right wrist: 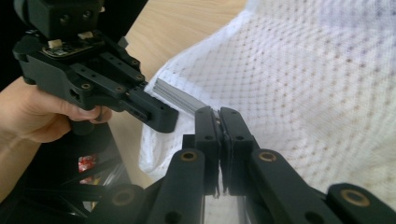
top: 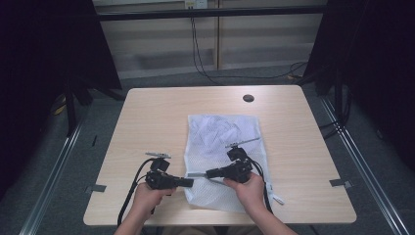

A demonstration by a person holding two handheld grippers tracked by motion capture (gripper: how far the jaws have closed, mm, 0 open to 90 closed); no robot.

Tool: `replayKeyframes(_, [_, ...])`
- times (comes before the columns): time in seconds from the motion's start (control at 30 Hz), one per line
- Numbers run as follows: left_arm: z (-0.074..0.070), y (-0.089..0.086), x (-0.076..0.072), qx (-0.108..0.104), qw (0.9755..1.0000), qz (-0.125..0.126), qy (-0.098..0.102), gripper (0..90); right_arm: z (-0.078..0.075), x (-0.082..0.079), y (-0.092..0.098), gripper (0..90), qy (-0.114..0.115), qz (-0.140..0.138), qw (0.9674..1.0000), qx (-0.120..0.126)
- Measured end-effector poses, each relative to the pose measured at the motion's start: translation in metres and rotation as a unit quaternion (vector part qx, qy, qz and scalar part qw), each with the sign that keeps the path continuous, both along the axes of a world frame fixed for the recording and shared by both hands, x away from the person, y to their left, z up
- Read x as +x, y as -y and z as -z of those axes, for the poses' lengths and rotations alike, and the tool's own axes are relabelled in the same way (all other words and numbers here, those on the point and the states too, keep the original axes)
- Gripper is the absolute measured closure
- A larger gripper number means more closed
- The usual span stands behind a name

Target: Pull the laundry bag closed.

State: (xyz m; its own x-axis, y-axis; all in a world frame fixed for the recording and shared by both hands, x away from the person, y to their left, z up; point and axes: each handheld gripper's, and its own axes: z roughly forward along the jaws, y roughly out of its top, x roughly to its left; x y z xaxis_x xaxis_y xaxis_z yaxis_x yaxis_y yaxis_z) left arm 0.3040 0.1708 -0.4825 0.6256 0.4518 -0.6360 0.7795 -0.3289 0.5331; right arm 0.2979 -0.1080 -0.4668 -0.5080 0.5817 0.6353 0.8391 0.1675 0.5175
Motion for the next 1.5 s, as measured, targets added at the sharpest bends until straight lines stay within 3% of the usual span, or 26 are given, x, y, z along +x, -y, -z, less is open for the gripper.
replayKeyframes(0.17, [0.0, 0.001, -0.001, -0.004, 0.9999, -0.003, -0.01, 88.3, 0.0, 0.001, 0.004, 86.9, -0.002, 0.001, 1.0, 0.002])
replayKeyframes(0.23, [0.0, 0.001, 0.0, -0.003, 1.0, -0.002, -0.003, 88.3, 0.0, 0.001, 0.004, 86.9, -0.004, 0.001, 1.0, 0.003])
replayKeyframes(0.77, [-0.001, 0.0, 0.0, -0.013, 0.9998, -0.003, -0.011, 88.3, 0.0, 0.001, 0.007, 86.9, -0.006, 0.002, 1.0, 0.007])
replayKeyframes(0.83, [-0.001, -0.001, 0.001, -0.009, 1.0, -0.002, -0.003, 88.3, 0.0, 0.001, 0.008, 86.9, -0.003, 0.004, 1.0, 0.006])
replayKeyframes(1.07, [-0.001, 0.0, 0.0, -0.014, 0.9998, -0.003, -0.012, 88.3, 0.001, 0.001, 0.01, 86.9, -0.01, 0.004, 0.9999, 0.01])
replayKeyframes(1.5, [-0.002, -0.003, 0.001, -0.015, 0.9998, -0.008, -0.006, 88.3, 0.002, 0.002, 0.016, 86.9, -0.012, 0.006, 0.9999, 0.01])
